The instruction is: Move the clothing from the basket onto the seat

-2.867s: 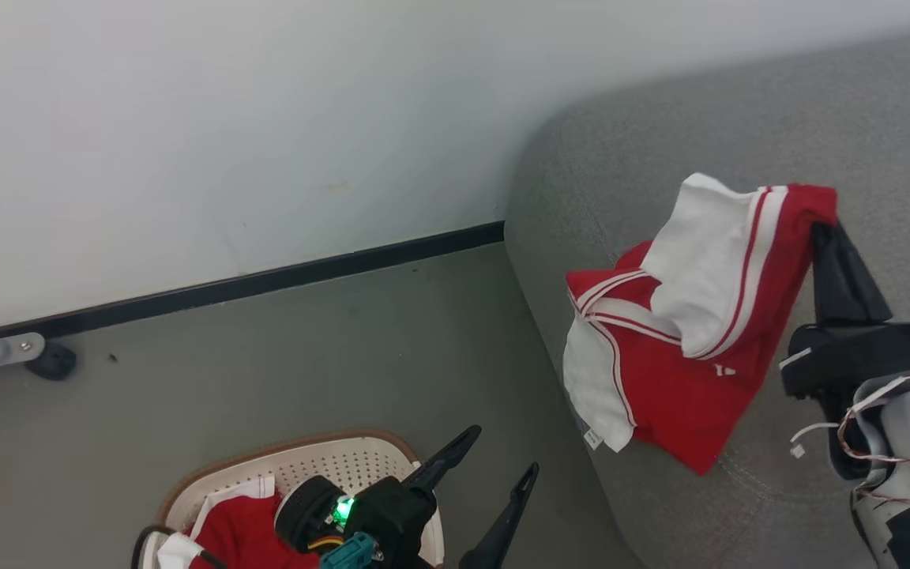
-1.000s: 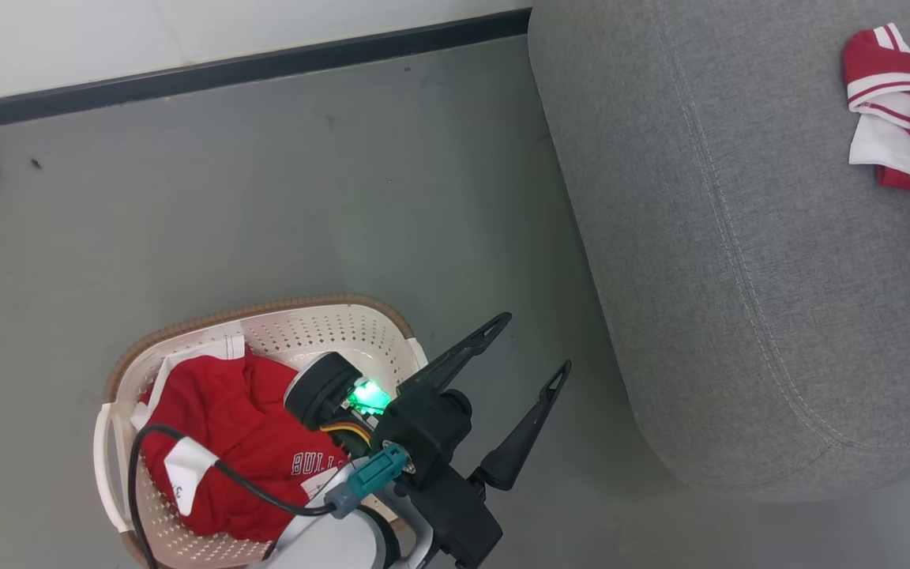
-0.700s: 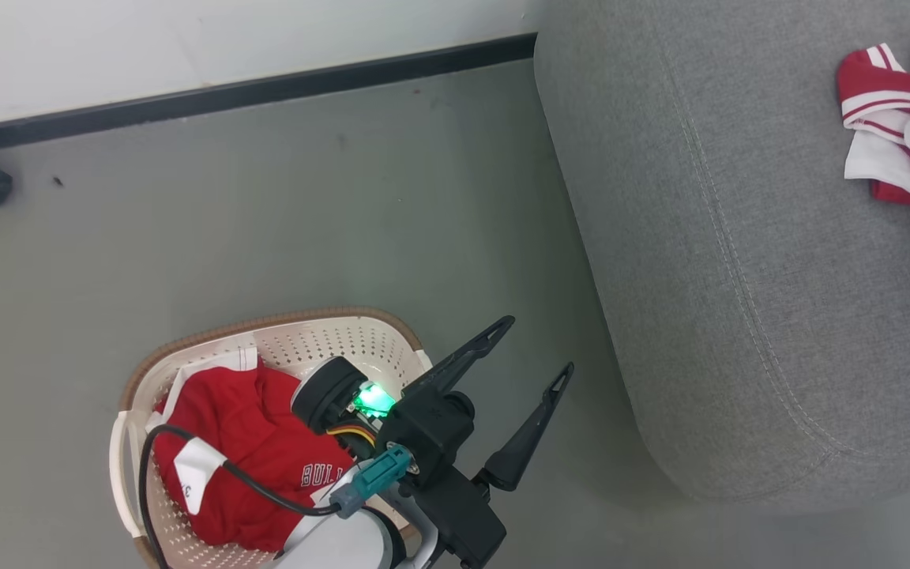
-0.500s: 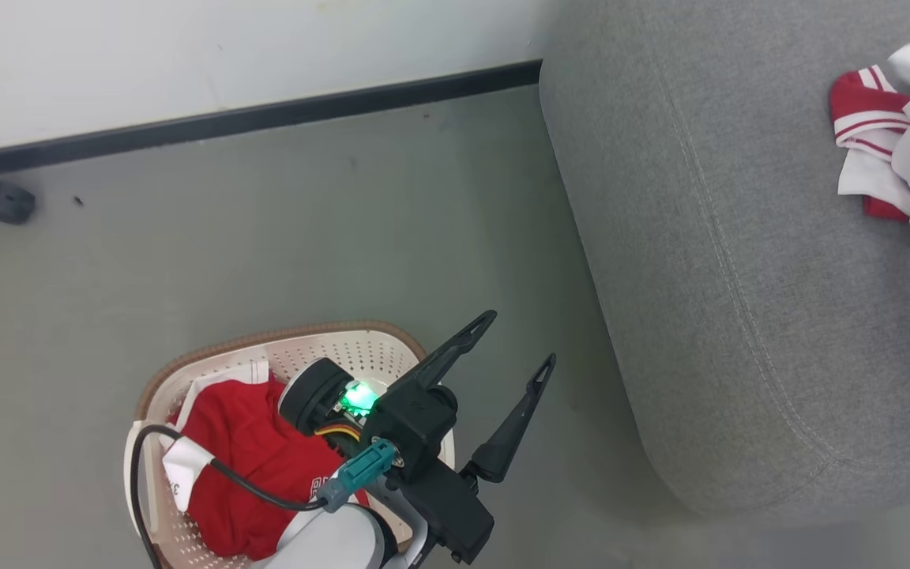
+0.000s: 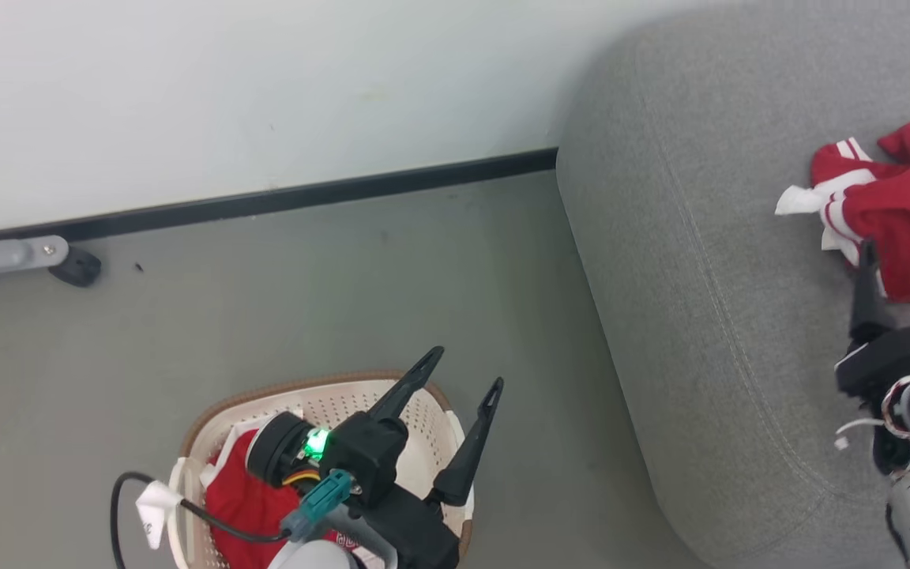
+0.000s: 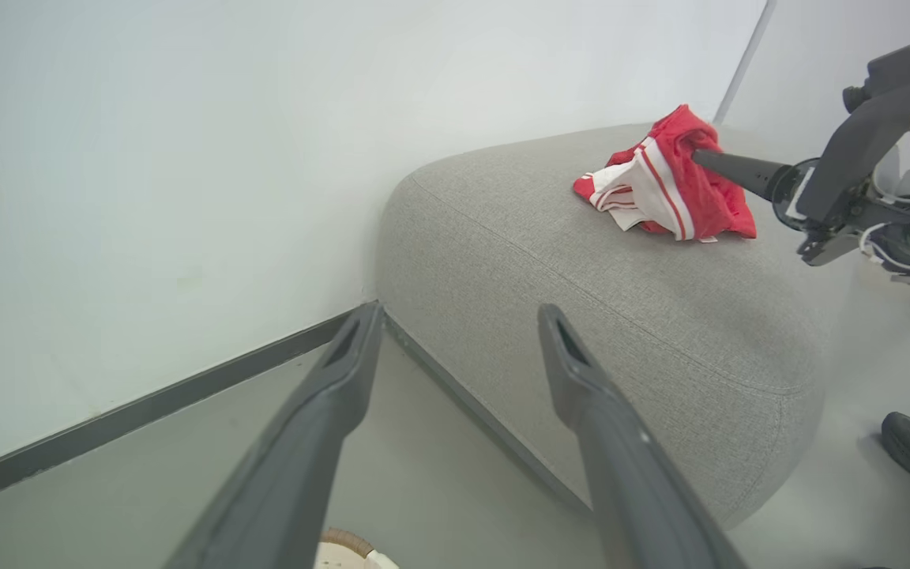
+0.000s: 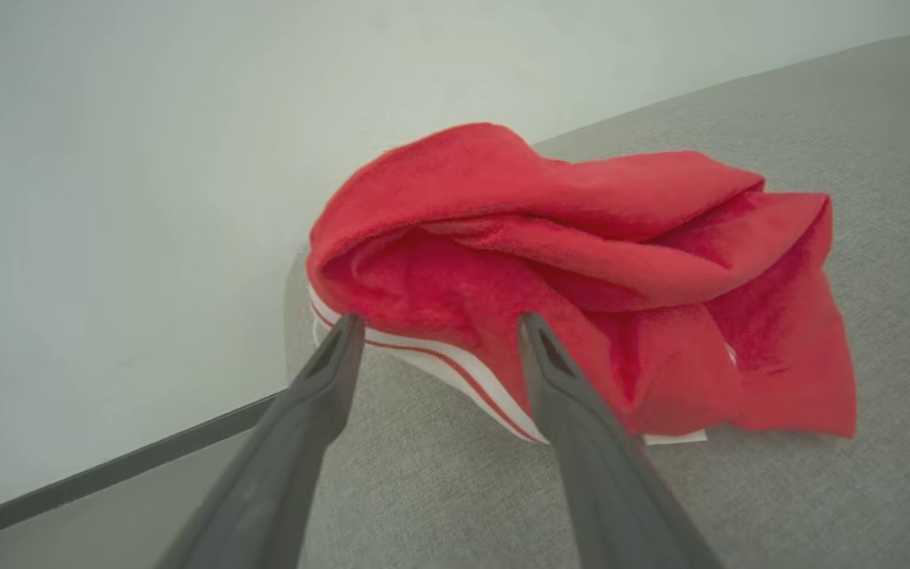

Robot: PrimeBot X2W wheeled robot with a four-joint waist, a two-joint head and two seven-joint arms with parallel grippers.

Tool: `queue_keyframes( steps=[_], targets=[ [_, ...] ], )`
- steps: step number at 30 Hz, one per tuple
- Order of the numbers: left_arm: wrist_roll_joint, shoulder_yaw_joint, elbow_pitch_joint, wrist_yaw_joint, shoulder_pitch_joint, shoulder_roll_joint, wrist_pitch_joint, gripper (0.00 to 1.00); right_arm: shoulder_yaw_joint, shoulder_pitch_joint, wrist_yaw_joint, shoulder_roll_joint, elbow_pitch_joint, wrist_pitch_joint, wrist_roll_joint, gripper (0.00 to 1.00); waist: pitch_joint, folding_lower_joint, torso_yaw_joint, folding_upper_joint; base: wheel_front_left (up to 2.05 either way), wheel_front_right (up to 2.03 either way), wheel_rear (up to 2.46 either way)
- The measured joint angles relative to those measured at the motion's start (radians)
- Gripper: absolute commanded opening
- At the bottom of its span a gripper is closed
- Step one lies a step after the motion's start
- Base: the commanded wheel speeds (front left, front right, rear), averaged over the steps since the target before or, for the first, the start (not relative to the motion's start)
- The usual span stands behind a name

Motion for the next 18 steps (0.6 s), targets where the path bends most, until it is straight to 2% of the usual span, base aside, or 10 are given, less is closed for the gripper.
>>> queue_keyframes(
  steps=[11, 18],
  targets=[
    [-0.05, 0.062, 0.008, 0.052, 0.098, 0.011, -0.032, 1.0, 0.049, 0.183, 0.014, 0.072, -0.194, 0.0, -0.057, 1.0, -0.106, 0.0, 0.033, 0.0, 0.0, 0.0, 0.0],
    [-0.065, 0.118, 0.011, 0.079, 0.154, 0.018, -0.049, 1.0, 0.057, 0.306, 0.016, 0.088, -0.326, 0.0, -0.068, 1.0, -0.155, -0.0001, 0.057, -0.0001, 0.0, 0.0, 0.0]
  ],
)
